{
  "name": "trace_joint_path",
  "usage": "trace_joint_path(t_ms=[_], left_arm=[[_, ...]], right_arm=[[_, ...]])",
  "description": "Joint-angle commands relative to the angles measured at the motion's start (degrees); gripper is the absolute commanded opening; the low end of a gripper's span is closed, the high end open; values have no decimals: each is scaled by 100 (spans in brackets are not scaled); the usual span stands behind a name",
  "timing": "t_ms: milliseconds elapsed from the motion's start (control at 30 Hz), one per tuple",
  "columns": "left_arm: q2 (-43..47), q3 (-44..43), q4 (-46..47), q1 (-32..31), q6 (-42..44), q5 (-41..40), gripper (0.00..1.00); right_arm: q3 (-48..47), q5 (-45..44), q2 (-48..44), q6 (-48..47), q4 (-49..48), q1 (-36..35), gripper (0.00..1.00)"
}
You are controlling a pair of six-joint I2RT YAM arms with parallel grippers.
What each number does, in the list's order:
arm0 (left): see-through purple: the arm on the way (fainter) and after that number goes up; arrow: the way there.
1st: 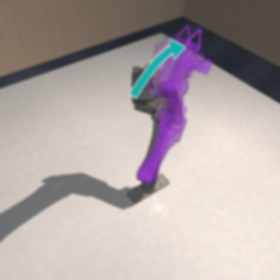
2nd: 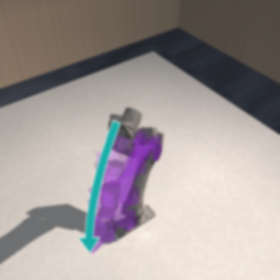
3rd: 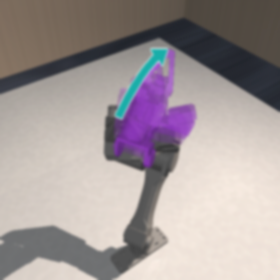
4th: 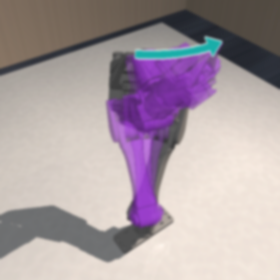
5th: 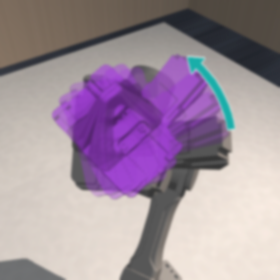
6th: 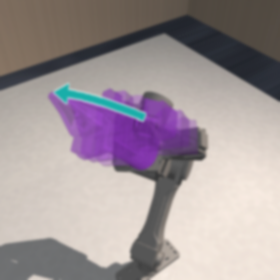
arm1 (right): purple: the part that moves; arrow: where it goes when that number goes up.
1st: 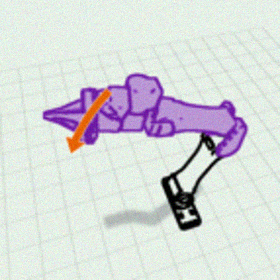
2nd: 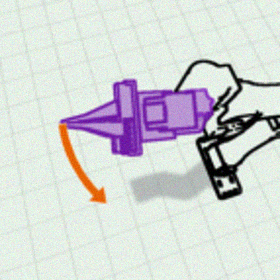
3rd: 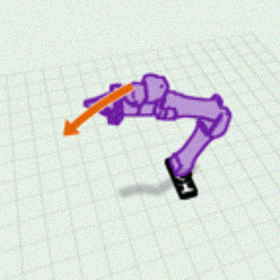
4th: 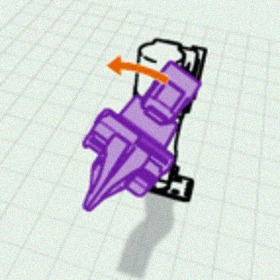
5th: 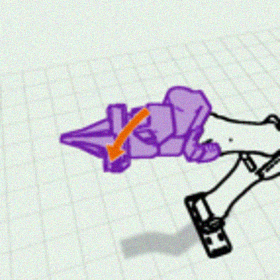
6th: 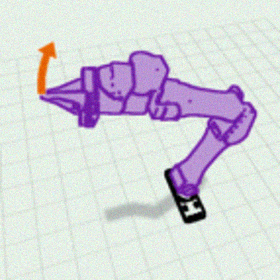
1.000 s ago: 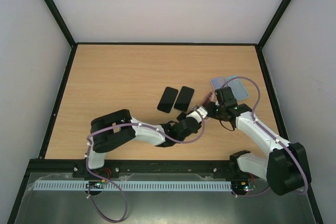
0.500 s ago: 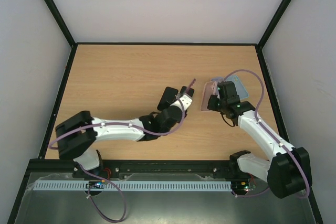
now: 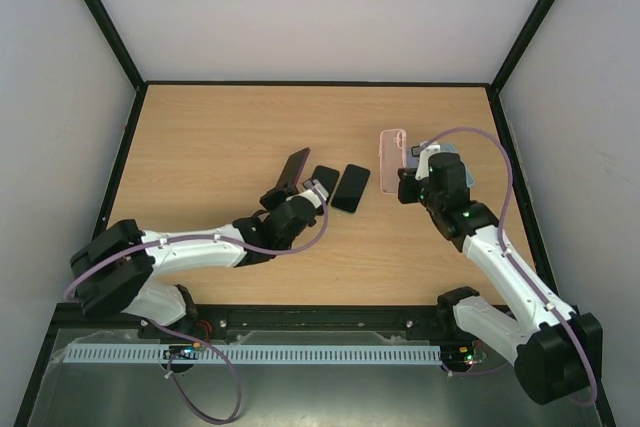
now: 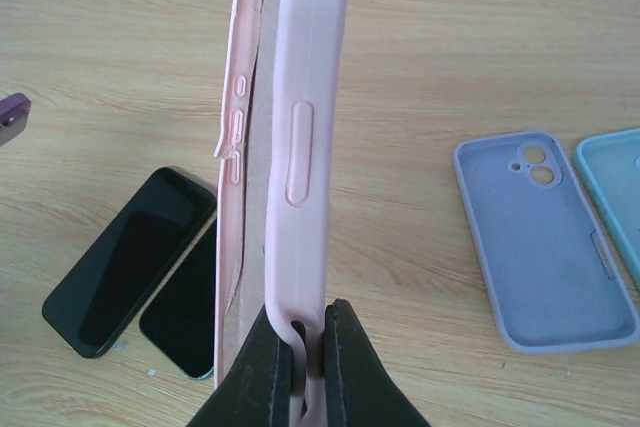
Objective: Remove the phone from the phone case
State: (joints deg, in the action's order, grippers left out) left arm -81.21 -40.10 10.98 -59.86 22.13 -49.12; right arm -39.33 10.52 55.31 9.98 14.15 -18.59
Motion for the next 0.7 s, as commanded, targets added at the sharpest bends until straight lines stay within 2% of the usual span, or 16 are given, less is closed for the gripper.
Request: trace_joint_path(t_ms=[0, 133, 400, 667], left_arm=[[-193, -68, -66, 138, 612, -219, 6], [-538, -183, -413, 242, 577, -261, 9], [-927, -378, -879, 350, 61, 246, 12], [-1484, -347, -988, 356, -262, 393, 20]], right_arm=[[189, -65, -273, -312, -315, 23, 2], [255, -58, -298, -305, -359, 30, 2], [254, -145, -119, -319, -369, 29, 2], [255, -249, -64, -319, -411, 31, 2]])
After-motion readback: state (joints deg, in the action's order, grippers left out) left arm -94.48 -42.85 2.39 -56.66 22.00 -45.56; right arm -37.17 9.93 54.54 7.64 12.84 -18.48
